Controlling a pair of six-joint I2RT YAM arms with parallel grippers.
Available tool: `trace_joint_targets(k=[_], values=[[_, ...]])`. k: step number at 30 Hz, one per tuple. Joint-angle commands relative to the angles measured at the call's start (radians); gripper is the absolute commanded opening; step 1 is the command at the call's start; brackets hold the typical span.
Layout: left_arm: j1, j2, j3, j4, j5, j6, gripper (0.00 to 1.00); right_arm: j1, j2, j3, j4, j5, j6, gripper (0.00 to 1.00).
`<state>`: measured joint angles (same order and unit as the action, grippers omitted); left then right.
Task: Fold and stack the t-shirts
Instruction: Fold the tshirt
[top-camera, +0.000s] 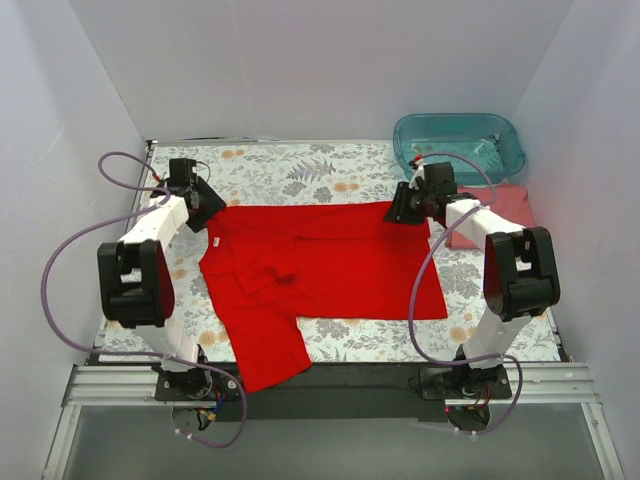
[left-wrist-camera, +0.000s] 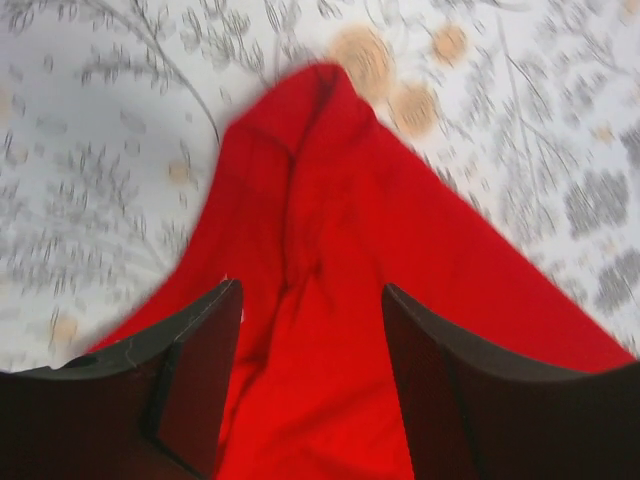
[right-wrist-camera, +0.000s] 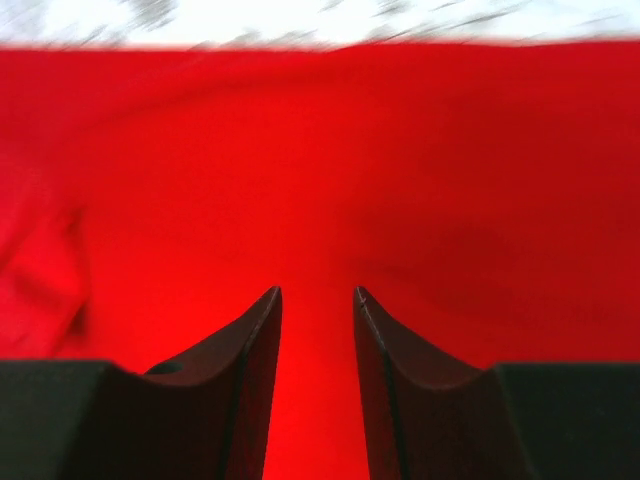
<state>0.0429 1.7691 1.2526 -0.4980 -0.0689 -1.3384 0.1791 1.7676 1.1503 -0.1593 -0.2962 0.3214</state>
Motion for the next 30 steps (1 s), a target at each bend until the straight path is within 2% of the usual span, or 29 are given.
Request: trace_joint_targets(k=[1, 5, 8, 10, 17, 21, 25, 30], values=[[-0.082, -0.242, -0.109, -0.077, -0.025, 0.016, 0.57, 0.101, -0.071, -0.083, 0.076, -0.150, 0.094, 0.41], [-0.147, -0.430, -0.313, -0.100, 0.038, -0.039, 0.57, 0.233, -0.065, -0.173, 0.233, -0.256, 0.232, 0.43], [-0.166, -0.563, -0.473, -0.088, 0.067, -0.094, 0.57, 0.321, -0.063, -0.239, 0.389, -0.245, 0.355, 0.44], [-0.175, -0.606, -0.553, -0.077, 0.089, -0.122, 0.57, 0.383, -0.045, -0.236, 0.412, -0.222, 0.389, 0.44], [-0.186, -0.579, -0.653, 0.010, 0.170, -0.166, 0.56, 0.491, 0.035, -0.213, 0.500, -0.126, 0.527, 0.51], [-0.187, -0.524, -0.653, 0.044, 0.192, -0.166, 0.50, 0.526, 0.093, -0.204, 0.567, -0.126, 0.580, 0.51], [-0.189, -0.504, -0.651, 0.067, 0.196, -0.169, 0.38, 0.540, 0.131, -0.202, 0.659, -0.149, 0.642, 0.51], [-0.190, -0.477, -0.650, 0.070, 0.207, -0.169, 0.35, 0.543, 0.171, -0.196, 0.695, -0.152, 0.676, 0.50]])
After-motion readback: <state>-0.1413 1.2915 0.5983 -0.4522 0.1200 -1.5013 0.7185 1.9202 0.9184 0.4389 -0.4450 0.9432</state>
